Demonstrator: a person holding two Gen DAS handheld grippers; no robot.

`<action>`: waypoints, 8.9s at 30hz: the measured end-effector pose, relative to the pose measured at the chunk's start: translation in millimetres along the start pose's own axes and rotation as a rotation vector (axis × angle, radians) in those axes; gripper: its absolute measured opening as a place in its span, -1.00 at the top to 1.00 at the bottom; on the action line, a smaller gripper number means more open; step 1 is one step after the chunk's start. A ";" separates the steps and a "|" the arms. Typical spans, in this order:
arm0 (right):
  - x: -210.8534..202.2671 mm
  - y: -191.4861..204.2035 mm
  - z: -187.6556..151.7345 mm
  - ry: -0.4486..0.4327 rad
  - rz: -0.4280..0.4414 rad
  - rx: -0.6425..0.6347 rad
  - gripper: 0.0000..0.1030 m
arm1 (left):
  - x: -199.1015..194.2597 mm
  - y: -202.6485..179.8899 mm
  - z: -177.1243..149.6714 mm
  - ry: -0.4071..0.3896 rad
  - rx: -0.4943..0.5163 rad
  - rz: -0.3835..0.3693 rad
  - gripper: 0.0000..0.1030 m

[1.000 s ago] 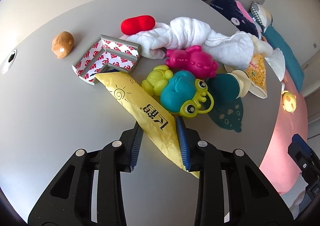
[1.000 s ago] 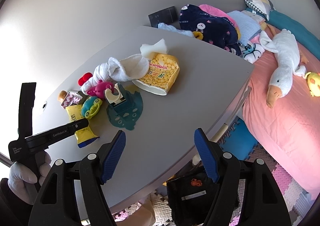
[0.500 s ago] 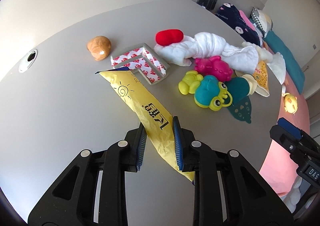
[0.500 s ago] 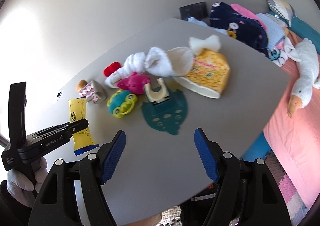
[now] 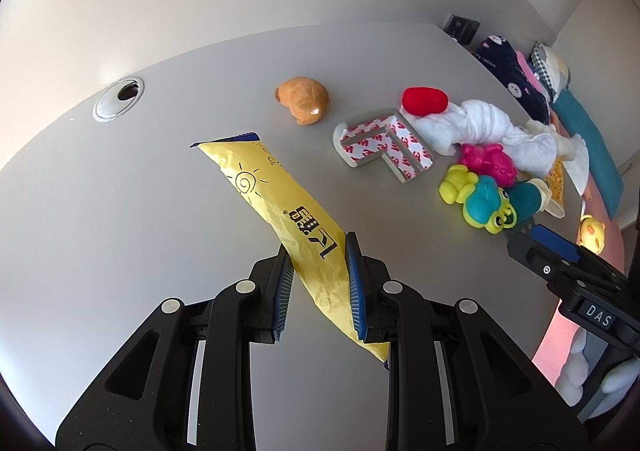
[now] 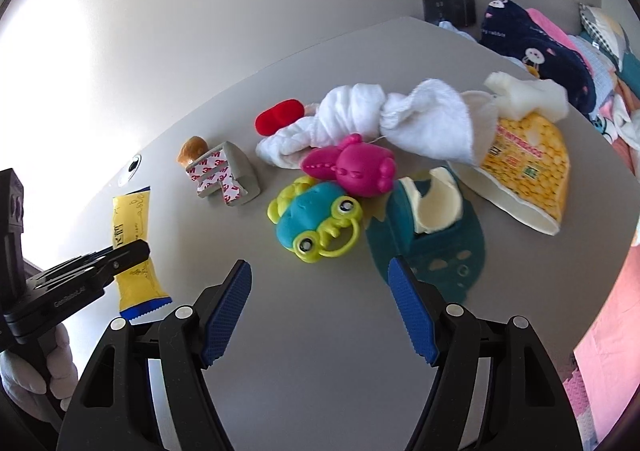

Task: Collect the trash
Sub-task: 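Grasp the yellow wrapper with the left gripper while the right grasps the frog toy, then carry wrapper and frog toy over the black bin and release both, then return both grippers to the table toward the corner guard and tape dispenser, then grasp the red-white corner guard with the left gripper while the right grasps the teal tape dispenser, then carry the corner guard and tape dispenser toward the black bin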

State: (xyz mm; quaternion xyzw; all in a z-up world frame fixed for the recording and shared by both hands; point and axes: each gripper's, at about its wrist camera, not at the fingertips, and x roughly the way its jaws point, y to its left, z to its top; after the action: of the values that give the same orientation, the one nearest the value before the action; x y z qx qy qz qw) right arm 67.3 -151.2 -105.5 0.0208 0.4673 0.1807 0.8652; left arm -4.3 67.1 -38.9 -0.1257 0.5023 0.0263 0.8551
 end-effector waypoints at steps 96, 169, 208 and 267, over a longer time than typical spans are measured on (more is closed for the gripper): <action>-203.1 -161.8 -157.0 -0.268 -0.409 0.532 -0.15 | -19.8 -292.3 -94.8 0.149 0.888 -0.461 0.52; -45.5 -61.8 -23.3 -0.109 -0.164 0.134 -0.47 | 26.2 -79.8 5.2 0.058 0.347 -0.073 -0.62; 29.7 -48.5 29.7 -0.043 -0.181 -0.001 0.25 | 83.4 -53.1 71.0 -0.053 0.269 0.002 -0.18; -142.2 -110.0 -106.7 -0.209 -0.334 0.303 0.25 | 2.0 -236.2 -44.3 -0.064 0.742 -0.301 -0.17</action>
State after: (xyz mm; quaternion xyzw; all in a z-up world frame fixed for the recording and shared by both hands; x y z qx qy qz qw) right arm -58.3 -315.3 -74.1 0.0914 0.3941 -0.0401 0.9136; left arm -0.6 -172.1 -16.6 0.1201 0.4266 -0.2785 0.8521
